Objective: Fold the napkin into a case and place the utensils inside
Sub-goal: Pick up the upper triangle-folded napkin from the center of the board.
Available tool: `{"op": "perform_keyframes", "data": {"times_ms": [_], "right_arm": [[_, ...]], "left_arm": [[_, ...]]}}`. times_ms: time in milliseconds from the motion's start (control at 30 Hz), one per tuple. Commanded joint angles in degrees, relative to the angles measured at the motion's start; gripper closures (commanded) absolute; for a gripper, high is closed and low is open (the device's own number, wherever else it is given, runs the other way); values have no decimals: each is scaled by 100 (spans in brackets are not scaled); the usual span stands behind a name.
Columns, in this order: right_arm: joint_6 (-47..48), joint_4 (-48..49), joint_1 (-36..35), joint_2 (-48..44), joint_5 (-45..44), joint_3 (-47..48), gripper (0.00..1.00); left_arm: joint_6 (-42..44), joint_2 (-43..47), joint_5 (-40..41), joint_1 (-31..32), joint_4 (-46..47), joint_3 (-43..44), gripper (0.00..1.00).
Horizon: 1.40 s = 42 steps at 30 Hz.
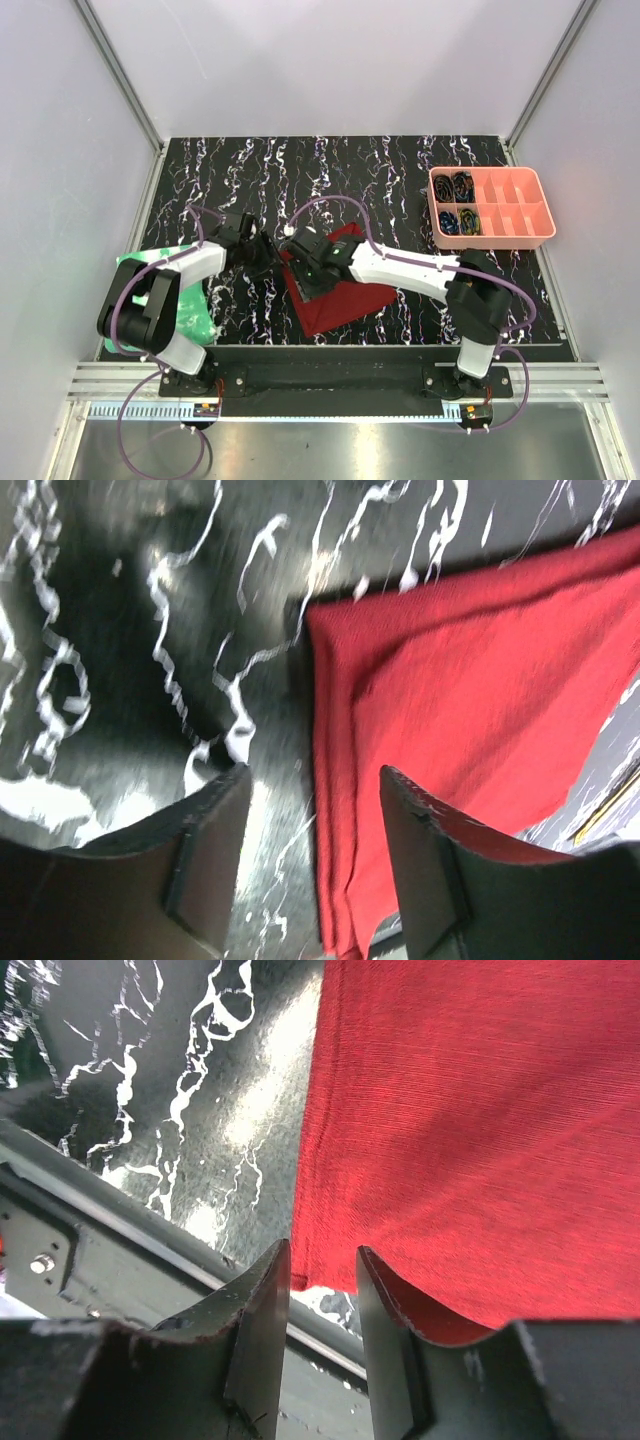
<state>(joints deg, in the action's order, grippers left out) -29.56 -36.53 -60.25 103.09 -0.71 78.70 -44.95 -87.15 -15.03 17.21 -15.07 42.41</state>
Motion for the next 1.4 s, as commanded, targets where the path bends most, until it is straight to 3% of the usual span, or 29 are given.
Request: {"op": "perform_keyframes", "data": {"times_ms": [0, 367, 1033, 1367], "right_arm": [[-138, 260, -259, 299, -210, 269, 59], [-138, 138, -602, 967, -430, 621, 47], [-208, -319, -822, 1082, -861, 735, 48], [-155, -372, -892, 1618, -1010, 779, 54]], "left_arm": [[-49, -275, -44, -7, 575, 346, 47], [-84, -575, 201, -7, 602, 391, 50], [-67, -469, 193, -16, 567, 329, 51], [-146, -329, -26, -174, 374, 408, 49]]}}
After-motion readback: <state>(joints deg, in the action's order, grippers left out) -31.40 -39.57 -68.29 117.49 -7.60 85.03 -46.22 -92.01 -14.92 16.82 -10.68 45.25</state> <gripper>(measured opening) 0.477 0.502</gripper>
